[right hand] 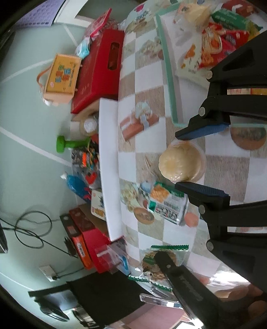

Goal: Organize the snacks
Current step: 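Lift the cookie pack and round bun and carry them over the tray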

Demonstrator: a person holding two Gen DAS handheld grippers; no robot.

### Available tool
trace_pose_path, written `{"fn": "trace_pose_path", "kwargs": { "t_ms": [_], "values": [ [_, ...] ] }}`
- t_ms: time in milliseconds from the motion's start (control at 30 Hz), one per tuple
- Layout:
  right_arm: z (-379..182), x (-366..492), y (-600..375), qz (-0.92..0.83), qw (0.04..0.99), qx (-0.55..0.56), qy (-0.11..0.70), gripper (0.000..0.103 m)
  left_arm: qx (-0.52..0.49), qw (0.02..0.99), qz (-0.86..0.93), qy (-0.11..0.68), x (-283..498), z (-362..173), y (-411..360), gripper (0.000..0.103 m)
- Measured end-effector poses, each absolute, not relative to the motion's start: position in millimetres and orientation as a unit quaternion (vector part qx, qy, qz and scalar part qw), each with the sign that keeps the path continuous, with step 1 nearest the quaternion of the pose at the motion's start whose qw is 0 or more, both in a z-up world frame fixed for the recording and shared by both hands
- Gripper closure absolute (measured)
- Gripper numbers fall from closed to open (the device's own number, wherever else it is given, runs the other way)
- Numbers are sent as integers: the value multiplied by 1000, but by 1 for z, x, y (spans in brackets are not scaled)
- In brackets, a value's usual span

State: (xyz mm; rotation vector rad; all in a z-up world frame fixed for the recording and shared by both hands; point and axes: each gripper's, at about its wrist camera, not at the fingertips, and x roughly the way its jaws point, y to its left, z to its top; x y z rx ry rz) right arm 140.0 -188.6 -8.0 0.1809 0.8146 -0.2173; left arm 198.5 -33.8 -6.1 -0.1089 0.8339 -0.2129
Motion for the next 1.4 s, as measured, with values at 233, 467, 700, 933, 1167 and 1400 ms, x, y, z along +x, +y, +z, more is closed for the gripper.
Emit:
{"fn": "trace_pose_path", "kwargs": {
  "t_ms": [233, 467, 700, 933, 1167, 1400],
  "values": [
    [10, 121, -232, -177, 903, 98, 379, 58, -29, 906, -171, 386, 182, 10, -75, 82],
    [20, 91, -295, -269, 877, 138, 373, 58, 11, 894, -232, 383, 165, 14, -122, 82],
    [19, 73, -331, -319, 854, 169, 375, 58, 51, 867, -291, 401, 151, -2, -168, 82],
    [11, 72, -340, -327, 843, 176, 390, 58, 86, 840, -327, 424, 139, -23, -204, 82],
    [2, 73, -344, -332, 833, 181, 403, 58, 92, 838, -328, 425, 137, -26, -209, 81],
    [-3, 74, -348, -343, 823, 182, 414, 55, 99, 837, -326, 428, 139, -29, -210, 40]
  ]
}}
